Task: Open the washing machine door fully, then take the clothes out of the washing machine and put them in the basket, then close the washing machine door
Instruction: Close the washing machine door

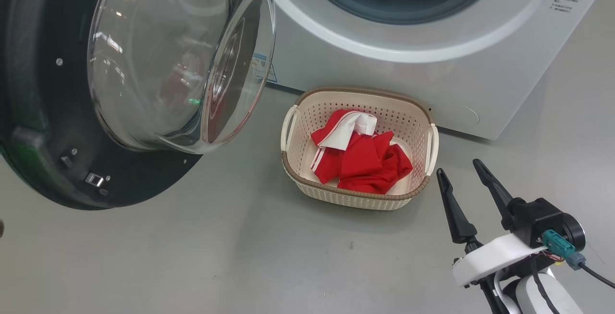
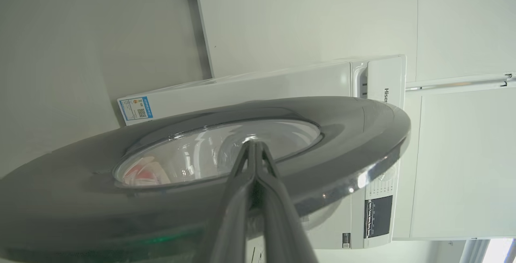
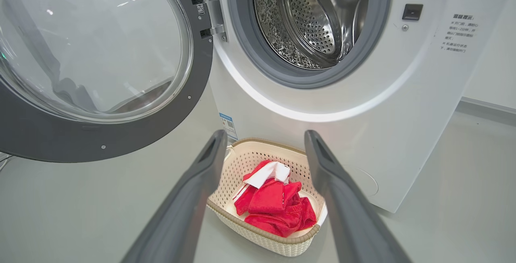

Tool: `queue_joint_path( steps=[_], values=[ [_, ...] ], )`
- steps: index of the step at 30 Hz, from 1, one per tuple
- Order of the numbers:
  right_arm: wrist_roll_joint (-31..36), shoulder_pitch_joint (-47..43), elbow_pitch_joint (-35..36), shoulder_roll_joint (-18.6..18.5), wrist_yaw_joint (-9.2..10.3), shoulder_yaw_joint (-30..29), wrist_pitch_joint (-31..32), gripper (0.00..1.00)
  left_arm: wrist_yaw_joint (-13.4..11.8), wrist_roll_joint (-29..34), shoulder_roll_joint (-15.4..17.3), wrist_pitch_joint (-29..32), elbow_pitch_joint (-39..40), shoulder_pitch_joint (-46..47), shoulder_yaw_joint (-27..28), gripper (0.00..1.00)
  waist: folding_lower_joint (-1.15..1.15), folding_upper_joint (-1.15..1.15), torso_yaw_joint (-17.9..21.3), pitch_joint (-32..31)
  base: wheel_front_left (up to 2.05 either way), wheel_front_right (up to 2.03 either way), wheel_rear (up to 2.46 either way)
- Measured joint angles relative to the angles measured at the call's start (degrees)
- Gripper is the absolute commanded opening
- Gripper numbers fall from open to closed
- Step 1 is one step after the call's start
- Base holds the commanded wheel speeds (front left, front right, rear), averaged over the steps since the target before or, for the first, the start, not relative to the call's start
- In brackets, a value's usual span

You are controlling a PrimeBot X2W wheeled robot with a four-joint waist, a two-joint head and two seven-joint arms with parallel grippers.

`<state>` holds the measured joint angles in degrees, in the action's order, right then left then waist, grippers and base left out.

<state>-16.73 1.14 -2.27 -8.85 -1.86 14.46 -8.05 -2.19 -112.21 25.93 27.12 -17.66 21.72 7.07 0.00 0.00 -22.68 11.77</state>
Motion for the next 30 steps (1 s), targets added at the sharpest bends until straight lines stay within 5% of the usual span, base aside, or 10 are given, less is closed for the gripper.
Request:
queue_joint_path(
  steps=[30],
  values=[
    [-0.04, 0.16, -0.81, 1.10, 0.86, 0.13, -0.86, 1.00, 6.59, -5.53, -1.09, 16.07, 8.34, -4.41, -3.48, 0.00, 0.00, 0.00, 3.37, -1.45, 0.00, 0.00, 0.00]
  ],
)
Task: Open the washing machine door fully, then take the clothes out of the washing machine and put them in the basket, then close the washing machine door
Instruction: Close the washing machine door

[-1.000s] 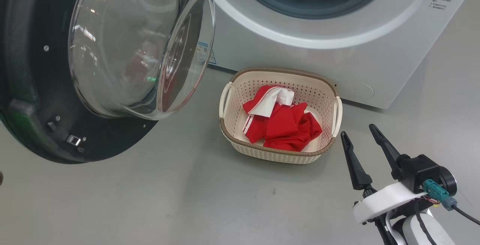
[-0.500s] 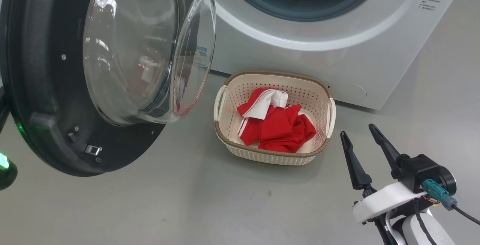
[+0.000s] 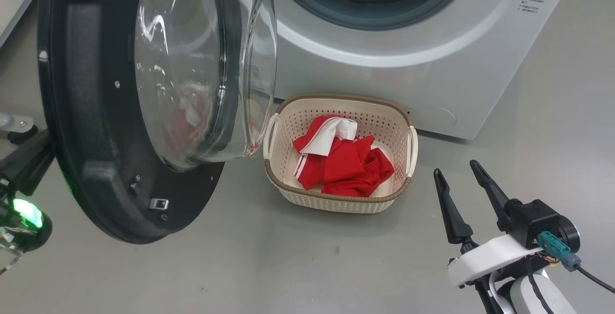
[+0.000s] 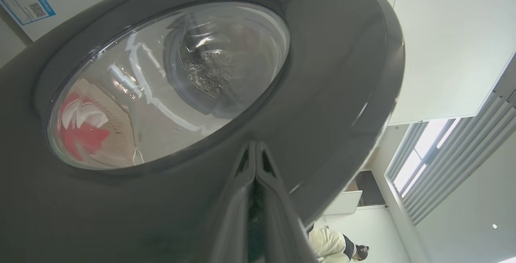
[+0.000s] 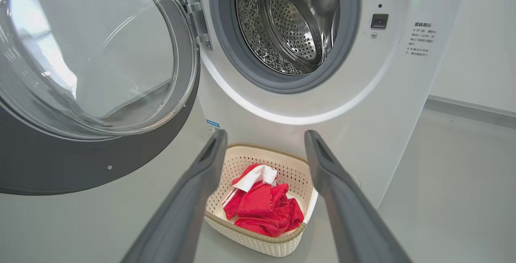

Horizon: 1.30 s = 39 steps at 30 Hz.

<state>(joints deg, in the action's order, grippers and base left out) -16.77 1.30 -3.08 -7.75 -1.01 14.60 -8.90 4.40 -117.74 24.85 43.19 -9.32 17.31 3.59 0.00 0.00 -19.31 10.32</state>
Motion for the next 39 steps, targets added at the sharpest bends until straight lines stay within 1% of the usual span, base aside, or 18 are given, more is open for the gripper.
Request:
queue_joint_path(
  steps=[10, 18, 25, 33, 39],
  values=[
    [-0.34, 0.05, -0.78, 0.98, 0.13, 0.42, -0.59, 1.00, 0.94, -0.36, -0.52, 3.63, 5.28, -2.25, -1.77, 0.00, 0.00, 0.00, 3.03, -0.42, 0.00, 0.00, 0.00],
    [-0.71, 0.70, -0.93, 1.87, 0.14, 0.76, -1.09, 1.00, 0.97, -1.24, -0.73, 5.21, 9.82, -3.61, -3.26, 0.00, 0.00, 0.00, 6.05, -0.25, 0.00, 0.00, 0.00],
    [-0.86, 1.09, -1.38, 2.35, 0.16, 0.90, -2.00, 1.00, 0.96, -1.22, -1.16, 6.20, 13.45, -4.22, -5.44, 0.00, 0.00, 0.00, 9.69, 0.44, 0.00, 0.00, 0.00],
    [-1.36, 2.09, -2.23, 2.82, 0.16, 1.20, -2.86, 1.00, 0.85, -1.18, -1.85, 6.26, 15.82, -4.39, -6.39, 0.00, 0.00, 0.00, 14.25, 1.21, 0.00, 0.00, 0.00],
    [-1.62, 2.79, -2.70, 3.24, 0.15, 1.27, -3.30, 1.00, -0.14, -1.10, -2.21, 6.49, 17.57, -4.33, -7.34, 0.00, 0.00, 0.00, 17.61, 1.81, 0.00, 0.00, 0.00]
  ],
)
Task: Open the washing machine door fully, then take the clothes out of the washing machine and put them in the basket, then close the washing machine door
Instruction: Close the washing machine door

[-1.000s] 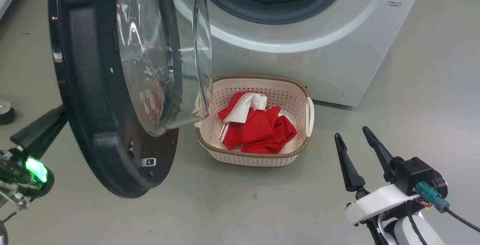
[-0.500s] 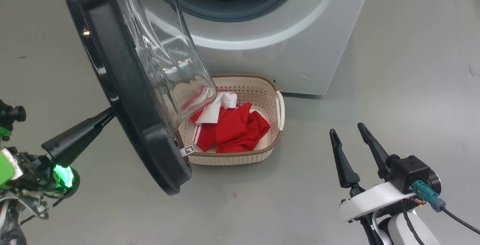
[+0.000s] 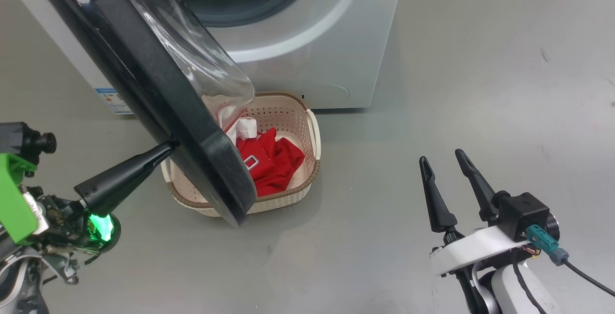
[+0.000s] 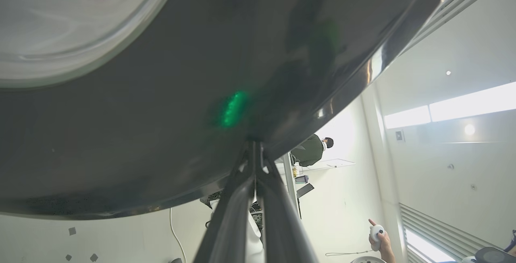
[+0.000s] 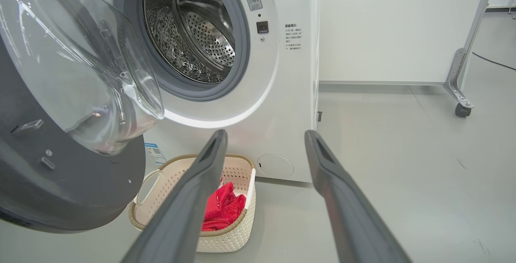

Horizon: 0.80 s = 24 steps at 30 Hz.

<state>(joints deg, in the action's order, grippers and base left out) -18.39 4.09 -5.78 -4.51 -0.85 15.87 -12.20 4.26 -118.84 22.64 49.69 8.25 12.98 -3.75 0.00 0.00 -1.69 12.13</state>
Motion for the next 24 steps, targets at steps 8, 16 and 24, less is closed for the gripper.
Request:
queue_joint_path(
  steps=[8, 16, 24],
  values=[
    [-0.27, 0.80, -0.59, 0.20, 0.00, -0.02, -0.59, 1.00, -0.52, 0.46, -1.04, -0.46, 0.47, 0.79, -1.18, 0.00, 0.00, 0.00, 3.82, 1.12, 0.00, 0.00, 0.00],
    [-0.29, 1.62, -0.78, 0.36, 0.00, -0.12, -0.80, 1.00, -2.30, 3.00, -2.23, -1.98, -0.55, 3.72, -3.10, 0.00, 0.00, 0.00, 6.12, 2.77, 0.00, 0.00, 0.00],
    [-0.81, 3.69, -0.74, 0.57, -0.03, 0.05, -1.24, 1.00, -4.03, 3.55, -3.98, -3.55, -1.72, 9.28, -3.97, 0.00, 0.00, 0.00, 7.50, 5.24, 0.00, 0.00, 0.00]
  ],
)
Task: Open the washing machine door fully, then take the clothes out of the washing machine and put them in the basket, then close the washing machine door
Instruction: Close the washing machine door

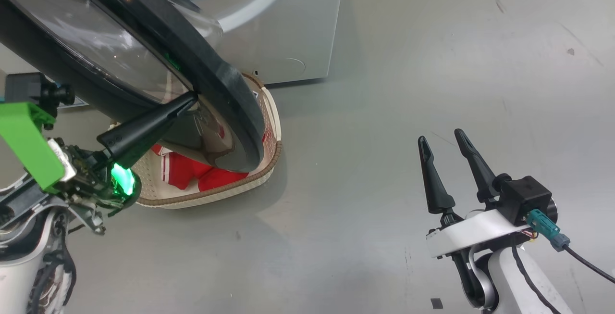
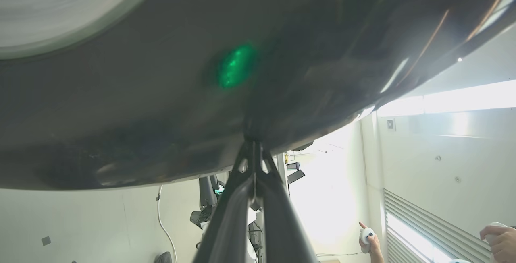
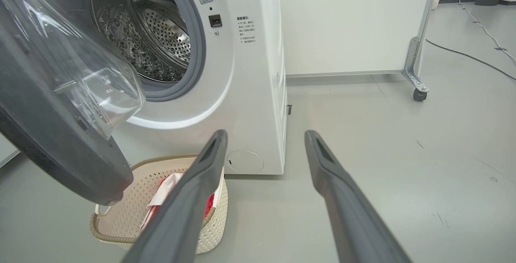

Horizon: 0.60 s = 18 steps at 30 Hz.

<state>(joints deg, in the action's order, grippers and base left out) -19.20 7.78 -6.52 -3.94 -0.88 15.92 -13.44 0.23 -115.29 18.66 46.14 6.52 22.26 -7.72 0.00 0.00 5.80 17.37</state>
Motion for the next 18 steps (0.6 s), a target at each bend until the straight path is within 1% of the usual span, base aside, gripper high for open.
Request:
queue_joint_path(
  steps=[4, 8, 13, 18],
  values=[
    [-0.16, 0.35, -0.02, 0.20, -0.07, 0.33, -0.02, 1.00, -1.02, 0.43, -0.66, -1.22, -0.77, 2.88, -0.19, 0.00, 0.00, 0.00, 0.83, 1.52, 0.00, 0.00, 0.00],
    [-0.94, 1.41, -0.47, 0.31, -0.33, 0.66, -0.08, 1.00, -1.29, 0.51, -2.03, -2.41, -2.44, 5.86, -0.34, 0.00, 0.00, 0.00, 1.96, 2.93, 0.00, 0.00, 0.00],
    [-1.04, 2.86, -1.03, 0.38, -0.81, 1.04, -0.30, 1.00, -1.78, 2.48, -2.63, -3.50, -4.53, 9.30, -0.37, 0.00, 0.00, 0.00, 3.81, 4.25, 0.00, 0.00, 0.00],
    [-1.54, 3.79, -1.55, 0.44, -1.05, 1.12, -0.52, 1.00, -2.46, 3.03, -3.33, -4.85, -6.79, 13.06, -0.34, 0.00, 0.00, 0.00, 5.60, 5.42, 0.00, 0.00, 0.00]
  ],
)
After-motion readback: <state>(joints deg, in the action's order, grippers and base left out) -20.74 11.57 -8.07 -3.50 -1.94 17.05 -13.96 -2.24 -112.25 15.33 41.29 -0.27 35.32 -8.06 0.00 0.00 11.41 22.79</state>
